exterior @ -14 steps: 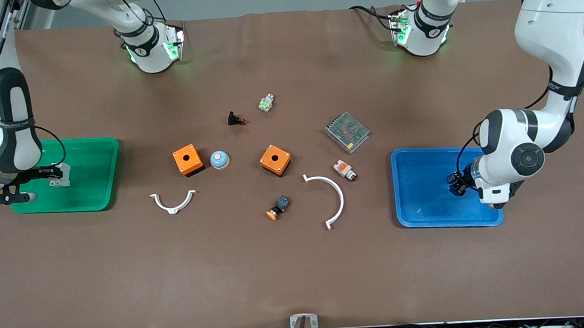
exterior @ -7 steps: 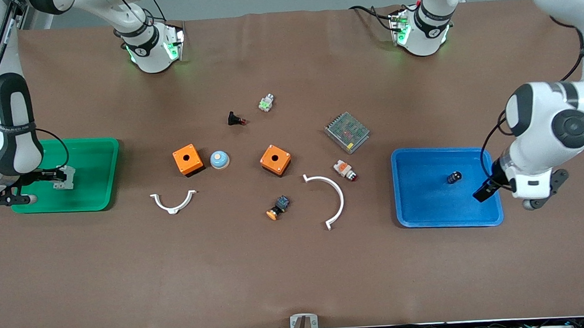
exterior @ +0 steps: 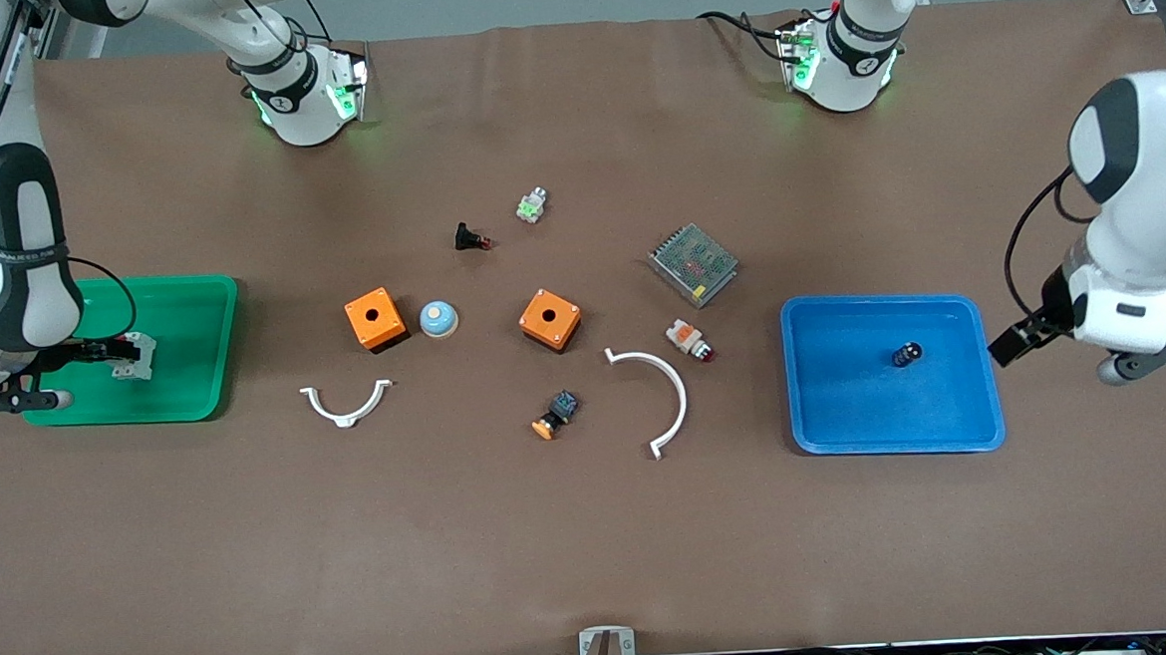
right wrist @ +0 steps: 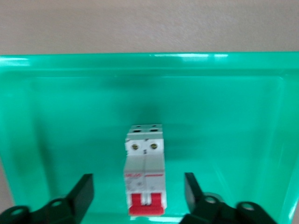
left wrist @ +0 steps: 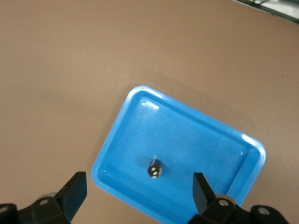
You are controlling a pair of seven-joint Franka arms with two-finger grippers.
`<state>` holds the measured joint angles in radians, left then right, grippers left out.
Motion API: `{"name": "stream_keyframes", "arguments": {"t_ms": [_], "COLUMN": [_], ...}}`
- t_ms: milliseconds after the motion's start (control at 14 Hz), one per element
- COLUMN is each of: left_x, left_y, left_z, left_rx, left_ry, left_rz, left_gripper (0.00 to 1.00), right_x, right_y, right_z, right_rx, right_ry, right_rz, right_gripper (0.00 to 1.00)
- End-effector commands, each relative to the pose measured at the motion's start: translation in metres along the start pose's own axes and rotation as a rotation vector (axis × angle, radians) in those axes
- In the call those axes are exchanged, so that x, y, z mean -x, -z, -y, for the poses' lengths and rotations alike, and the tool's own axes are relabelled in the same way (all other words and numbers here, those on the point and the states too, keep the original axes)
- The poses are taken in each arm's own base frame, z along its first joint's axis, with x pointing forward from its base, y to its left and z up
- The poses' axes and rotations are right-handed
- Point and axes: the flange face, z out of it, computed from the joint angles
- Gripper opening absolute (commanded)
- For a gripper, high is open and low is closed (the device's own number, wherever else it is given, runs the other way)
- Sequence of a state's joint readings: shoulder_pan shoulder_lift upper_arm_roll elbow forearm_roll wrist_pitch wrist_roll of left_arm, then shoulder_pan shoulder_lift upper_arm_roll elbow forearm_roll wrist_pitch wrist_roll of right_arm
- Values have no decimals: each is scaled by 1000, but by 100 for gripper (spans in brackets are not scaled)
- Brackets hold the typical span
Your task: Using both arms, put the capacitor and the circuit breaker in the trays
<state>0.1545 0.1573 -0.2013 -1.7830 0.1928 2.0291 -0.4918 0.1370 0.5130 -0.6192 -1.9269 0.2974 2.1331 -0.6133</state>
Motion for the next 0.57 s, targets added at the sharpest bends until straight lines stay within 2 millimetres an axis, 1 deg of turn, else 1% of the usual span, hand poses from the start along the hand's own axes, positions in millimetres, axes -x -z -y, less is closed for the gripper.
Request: {"name": "stream_keyframes", "arguments": {"t_ms": [0,143,214,286,429,500], "left_x": [8,5,6,9,15,17], "left_y": [46,83,95,102,115,119], "left_z": [0,2,-1,-3,-2,-3], "left_rx": [-17,-30,-30,-30,-30,-17], "left_ry": [-89,-125,-154,-176,-218,-235], "left_rz": [13,41,45,44,45,47], "left_gripper": [100,100,100,100,100,100], "right_x": [13,22,29,34,46,51], "right_y": [56,90,112,131,169,188], "right_z": [29,50,63,84,141,168], "right_rx": [-88,-114,-96,-81,-69,-71], "right_ry": [35,75,68,36,-67,-111], "right_rz": [-39,-26,-10,9,65,82], "right_gripper": [100,100,100,100,100,100]}}
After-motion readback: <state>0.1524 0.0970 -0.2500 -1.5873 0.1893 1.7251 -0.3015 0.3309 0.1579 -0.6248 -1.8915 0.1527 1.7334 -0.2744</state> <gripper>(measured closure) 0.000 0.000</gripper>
